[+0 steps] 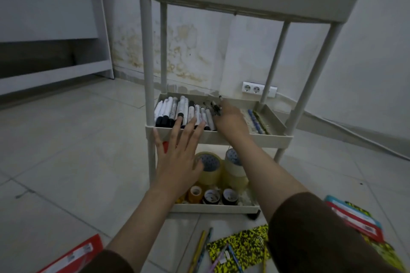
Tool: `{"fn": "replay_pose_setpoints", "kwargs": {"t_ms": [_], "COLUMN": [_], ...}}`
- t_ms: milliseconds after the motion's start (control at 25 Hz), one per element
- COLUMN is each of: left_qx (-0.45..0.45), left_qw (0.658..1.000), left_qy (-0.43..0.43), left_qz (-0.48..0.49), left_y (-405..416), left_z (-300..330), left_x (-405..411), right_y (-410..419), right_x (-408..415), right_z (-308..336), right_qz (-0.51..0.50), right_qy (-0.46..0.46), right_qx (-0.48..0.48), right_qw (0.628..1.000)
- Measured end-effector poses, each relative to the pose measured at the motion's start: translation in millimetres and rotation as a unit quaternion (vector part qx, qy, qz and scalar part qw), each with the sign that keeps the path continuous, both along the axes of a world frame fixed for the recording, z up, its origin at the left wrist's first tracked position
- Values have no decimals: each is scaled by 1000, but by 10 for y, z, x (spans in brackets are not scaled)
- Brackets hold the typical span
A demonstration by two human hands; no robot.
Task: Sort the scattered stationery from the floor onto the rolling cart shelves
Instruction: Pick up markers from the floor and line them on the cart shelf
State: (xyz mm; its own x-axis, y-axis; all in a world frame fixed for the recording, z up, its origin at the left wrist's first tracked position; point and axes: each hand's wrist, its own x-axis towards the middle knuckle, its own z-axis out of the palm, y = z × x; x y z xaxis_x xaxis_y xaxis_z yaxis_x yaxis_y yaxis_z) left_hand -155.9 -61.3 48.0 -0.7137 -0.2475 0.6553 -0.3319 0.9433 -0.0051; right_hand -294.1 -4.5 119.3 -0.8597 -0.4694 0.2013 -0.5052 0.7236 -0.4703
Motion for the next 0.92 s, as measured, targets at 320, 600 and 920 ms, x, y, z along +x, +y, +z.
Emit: {"fn": "replay_pose_setpoints", "kwargs": {"t_ms": [320,600,920], "left_qx": [15,30,99], "left_qw": [1000,999,995], "left_qy": [-12,-15,-22], "left_qz": [-1,-8,-21], "left_y": [-15,2,-16], "left_z": [10,16,61], "left_x": [15,14,1], "right_y": [41,-38,15], "right_x": [-182,-109,-67], "right_z": [99,51,59], "right_qz": [-61,94,159], "right_qy": [-122,-91,-56], "right_qx": [-31,86,48], "right_qw": [990,988,984]}}
